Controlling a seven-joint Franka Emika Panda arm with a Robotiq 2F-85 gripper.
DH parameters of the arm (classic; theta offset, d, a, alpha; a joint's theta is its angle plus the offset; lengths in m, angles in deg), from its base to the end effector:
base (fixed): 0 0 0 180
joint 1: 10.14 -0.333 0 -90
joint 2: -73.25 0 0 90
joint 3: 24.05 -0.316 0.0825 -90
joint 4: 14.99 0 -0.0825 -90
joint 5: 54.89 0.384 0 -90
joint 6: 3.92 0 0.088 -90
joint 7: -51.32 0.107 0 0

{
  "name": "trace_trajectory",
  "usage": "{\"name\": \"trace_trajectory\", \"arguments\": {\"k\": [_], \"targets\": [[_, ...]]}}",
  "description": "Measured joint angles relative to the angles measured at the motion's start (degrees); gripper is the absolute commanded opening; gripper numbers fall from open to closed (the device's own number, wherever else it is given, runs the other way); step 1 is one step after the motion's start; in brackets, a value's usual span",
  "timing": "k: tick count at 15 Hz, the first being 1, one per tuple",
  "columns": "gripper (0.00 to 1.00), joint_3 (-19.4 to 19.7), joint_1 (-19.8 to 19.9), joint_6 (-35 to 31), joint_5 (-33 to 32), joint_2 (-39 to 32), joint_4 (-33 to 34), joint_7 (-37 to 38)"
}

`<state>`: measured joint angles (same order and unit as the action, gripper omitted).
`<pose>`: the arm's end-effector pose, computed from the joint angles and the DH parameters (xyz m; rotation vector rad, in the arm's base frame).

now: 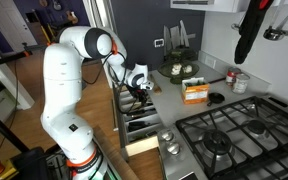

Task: Remove two wooden utensils from the middle compartment at the same time and put them on the counter top

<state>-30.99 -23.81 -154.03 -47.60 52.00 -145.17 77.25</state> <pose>0.4995 0.1867 0.1921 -3.0345 0.3223 0.0956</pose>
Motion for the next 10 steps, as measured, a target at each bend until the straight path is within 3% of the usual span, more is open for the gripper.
{"name": "trace_trajectory", "arguments": {"k": [1, 3, 8, 10], "targets": [[0.37, 0.11, 0.20, 0.00, 0.00, -0.04, -0.17, -0.46], [0.41, 0.21, 0.63, 0.00, 0.10, -0.20, -0.34, -1.37], [0.01, -0.13, 0.86, -0.01, 1.44, -0.53, -0.10, -3.05], [0.06, -0.35, 0.88, -0.04, 2.21, -0.80, 0.16, -3.62]]}}
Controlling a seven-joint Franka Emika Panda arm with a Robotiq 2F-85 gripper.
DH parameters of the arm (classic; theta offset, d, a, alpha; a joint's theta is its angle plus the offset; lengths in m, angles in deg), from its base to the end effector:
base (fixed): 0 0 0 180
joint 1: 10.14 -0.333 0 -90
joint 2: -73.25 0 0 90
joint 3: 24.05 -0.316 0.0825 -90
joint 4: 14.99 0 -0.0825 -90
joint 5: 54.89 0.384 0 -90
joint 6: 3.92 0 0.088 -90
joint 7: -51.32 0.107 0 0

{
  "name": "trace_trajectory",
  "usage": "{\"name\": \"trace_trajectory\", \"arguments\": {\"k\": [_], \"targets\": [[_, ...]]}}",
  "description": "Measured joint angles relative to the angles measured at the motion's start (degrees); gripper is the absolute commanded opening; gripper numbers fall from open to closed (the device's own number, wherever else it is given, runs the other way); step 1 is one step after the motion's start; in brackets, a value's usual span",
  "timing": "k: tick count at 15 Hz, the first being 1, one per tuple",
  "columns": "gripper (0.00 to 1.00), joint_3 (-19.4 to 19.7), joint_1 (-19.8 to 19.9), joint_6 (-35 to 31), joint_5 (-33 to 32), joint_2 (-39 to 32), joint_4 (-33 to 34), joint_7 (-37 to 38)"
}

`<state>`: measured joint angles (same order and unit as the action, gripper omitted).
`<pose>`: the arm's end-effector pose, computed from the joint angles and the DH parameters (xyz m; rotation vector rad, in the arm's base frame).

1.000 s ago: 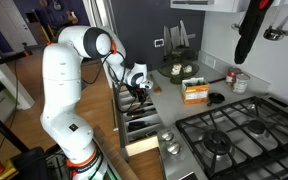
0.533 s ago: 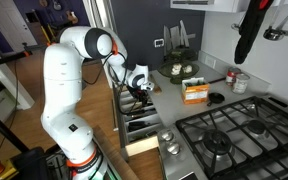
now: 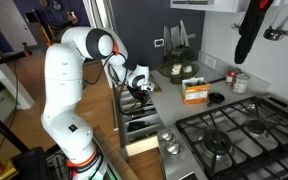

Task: Remove two wooden utensils from the middle compartment at the same time and put them on the counter top

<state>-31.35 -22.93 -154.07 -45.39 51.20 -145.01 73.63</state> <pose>0.5006 0.1813 0.1857 -3.0181 0.2914 0.1176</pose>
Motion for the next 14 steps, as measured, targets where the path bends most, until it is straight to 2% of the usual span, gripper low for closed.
{"name": "trace_trajectory", "arguments": {"k": [4, 8, 14], "targets": [[0.06, -0.73, 0.84, -0.14, 3.82, -0.04, 0.03, -1.86], [0.06, -2.85, 3.55, -1.48, 14.32, 0.71, -0.45, -2.53], [0.06, -3.03, 4.58, -3.89, 24.29, 2.33, -1.00, 3.74]]}}
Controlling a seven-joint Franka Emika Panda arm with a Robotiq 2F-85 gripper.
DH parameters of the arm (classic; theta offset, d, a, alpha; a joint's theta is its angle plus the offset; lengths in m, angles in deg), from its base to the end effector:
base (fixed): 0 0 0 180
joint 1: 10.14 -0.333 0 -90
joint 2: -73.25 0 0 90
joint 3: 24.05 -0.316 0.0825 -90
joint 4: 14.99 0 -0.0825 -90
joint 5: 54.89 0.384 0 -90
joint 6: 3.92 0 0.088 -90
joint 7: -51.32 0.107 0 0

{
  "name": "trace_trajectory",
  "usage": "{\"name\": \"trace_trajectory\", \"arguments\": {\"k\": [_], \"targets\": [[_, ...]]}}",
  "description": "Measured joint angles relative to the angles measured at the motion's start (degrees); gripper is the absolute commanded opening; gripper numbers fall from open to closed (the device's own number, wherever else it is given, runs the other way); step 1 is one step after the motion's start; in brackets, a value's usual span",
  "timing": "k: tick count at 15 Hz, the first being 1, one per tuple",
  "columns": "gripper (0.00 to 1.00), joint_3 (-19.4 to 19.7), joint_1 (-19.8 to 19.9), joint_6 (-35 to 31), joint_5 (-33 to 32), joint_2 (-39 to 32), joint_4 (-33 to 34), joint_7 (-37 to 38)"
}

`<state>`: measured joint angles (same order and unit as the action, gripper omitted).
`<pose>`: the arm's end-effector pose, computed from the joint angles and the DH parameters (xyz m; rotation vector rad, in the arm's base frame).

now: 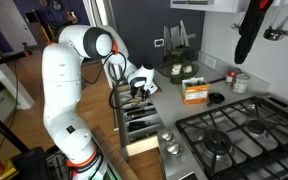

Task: Remove two wooden utensils from the middle compartment at the same time and put them on the counter top

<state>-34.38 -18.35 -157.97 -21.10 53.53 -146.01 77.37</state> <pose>0.5111 0.1547 0.2054 -2.6596 0.9271 0.1166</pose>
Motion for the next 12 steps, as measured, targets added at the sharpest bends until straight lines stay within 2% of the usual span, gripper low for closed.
{"name": "trace_trajectory", "arguments": {"k": [7, 9, 12], "targets": [[0.06, 0.58, -1.21, -0.32, 3.05, 2.78, -6.03, 12.07], [0.06, 0.28, -1.14, -0.36, 7.10, 4.07, -8.11, 13.09], [0.06, -0.33, -1.03, -0.43, 16.50, 6.93, -10.53, 12.97]]}}
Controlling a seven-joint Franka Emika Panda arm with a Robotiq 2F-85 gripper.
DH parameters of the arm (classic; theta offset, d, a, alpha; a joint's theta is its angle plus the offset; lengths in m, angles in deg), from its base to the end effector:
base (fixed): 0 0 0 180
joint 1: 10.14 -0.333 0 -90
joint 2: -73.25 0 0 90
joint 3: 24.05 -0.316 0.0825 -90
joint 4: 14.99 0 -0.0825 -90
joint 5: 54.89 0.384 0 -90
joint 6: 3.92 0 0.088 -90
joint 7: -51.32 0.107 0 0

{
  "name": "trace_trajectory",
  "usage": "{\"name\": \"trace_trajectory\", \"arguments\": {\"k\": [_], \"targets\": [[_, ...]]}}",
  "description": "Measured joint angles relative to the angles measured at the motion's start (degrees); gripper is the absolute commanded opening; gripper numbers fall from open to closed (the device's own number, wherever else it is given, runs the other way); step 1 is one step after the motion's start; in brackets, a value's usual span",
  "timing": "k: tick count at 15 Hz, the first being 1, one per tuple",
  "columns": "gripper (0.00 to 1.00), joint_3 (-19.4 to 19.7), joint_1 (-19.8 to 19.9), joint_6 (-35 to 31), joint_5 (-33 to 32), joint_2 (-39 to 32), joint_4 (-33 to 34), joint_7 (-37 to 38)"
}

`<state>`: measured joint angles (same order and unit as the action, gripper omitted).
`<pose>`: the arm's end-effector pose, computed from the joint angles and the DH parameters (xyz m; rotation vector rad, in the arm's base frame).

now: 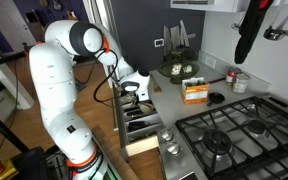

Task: Remove two wooden utensils from the middle compartment at the same time and put them on the counter top

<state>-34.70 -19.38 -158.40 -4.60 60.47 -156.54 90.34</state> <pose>0.4485 0.1385 0.2014 -2.3355 1.4999 0.2937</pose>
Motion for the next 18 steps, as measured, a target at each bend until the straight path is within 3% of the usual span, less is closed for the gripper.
{"name": "trace_trajectory", "arguments": {"k": [4, 8, 10, 11, 13, 16, 17, 18], "targets": [[0.06, -0.08, -0.29, -0.25, 6.57, 5.18, -3.80, 0.46], [0.06, -0.14, -1.38, -0.98, 5.59, 11.68, -8.96, 5.13], [0.06, -0.53, -1.92, -1.79, 1.38, 15.22, -11.33, 10.62], [0.24, -0.88, -1.94, -1.86, -1.97, 16.94, -12.23, 14.15], [0.24, -1.45, -1.79, -1.86, -9.48, 20.14, -13.35, 21.11], [0.24, -1.63, -1.76, -1.86, -11.35, 22.08, -14.15, 22.88], [0.06, -1.63, -1.71, -1.86, -11.40, 22.15, -14.34, 22.88], [0.06, -1.63, -1.65, -1.86, -11.42, 22.15, -14.46, 22.88]]}}
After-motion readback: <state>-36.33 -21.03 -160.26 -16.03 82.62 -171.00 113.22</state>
